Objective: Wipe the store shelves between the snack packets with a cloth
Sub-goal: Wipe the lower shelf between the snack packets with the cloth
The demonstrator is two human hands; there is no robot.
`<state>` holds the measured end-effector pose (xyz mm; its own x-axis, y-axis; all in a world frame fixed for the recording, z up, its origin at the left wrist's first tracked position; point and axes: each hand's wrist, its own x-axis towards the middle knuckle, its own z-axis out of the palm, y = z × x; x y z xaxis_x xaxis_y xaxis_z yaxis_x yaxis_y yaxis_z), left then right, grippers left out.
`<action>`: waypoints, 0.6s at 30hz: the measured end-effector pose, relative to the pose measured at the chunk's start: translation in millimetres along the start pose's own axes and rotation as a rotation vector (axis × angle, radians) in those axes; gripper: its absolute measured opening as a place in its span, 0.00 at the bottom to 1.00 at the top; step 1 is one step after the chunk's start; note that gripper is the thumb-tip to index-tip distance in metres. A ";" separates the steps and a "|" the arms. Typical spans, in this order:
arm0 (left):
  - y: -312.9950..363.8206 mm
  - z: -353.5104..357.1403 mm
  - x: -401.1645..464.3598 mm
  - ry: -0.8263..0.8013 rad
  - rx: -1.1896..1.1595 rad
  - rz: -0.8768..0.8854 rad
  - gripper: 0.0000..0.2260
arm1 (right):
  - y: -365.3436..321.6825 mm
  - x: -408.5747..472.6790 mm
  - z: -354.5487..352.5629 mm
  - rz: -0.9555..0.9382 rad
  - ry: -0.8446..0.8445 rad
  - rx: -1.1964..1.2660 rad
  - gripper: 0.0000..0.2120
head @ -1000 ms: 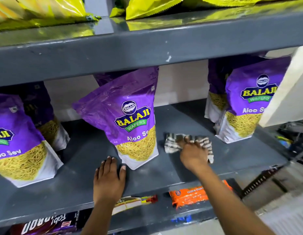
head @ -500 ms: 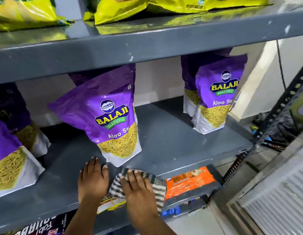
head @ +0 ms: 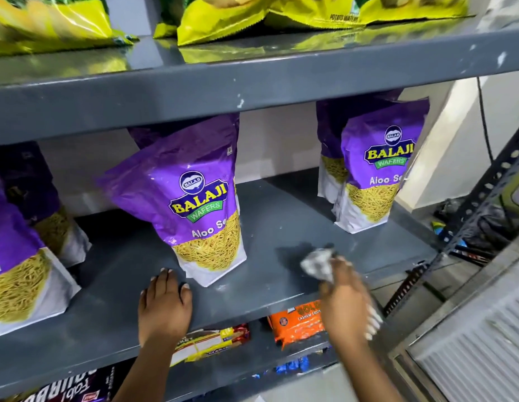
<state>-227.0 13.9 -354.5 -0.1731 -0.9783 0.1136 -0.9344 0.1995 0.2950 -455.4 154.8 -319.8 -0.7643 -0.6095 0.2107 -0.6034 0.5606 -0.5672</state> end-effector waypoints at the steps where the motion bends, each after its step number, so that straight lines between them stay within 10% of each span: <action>1: -0.8 1.3 0.5 0.004 0.007 0.003 0.26 | -21.2 -14.9 15.6 -0.160 -0.023 -0.002 0.19; 5: -2.3 2.7 0.1 0.009 0.034 0.004 0.27 | -50.9 -31.8 47.1 -0.586 -0.247 -0.179 0.20; 13: 1.1 1.6 2.4 -0.005 0.035 -0.009 0.25 | 6.0 52.4 0.6 0.116 -0.051 -0.105 0.20; 18: 0.6 -0.8 2.7 -0.003 0.048 -0.003 0.27 | -53.1 34.4 61.8 -0.517 -0.425 -0.197 0.24</action>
<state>-227.8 11.5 -353.3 -0.1708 -0.9792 0.1099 -0.9489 0.1935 0.2493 -435.6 69.4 -331.6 -0.2365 -0.9696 0.0622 -0.9265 0.2058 -0.3149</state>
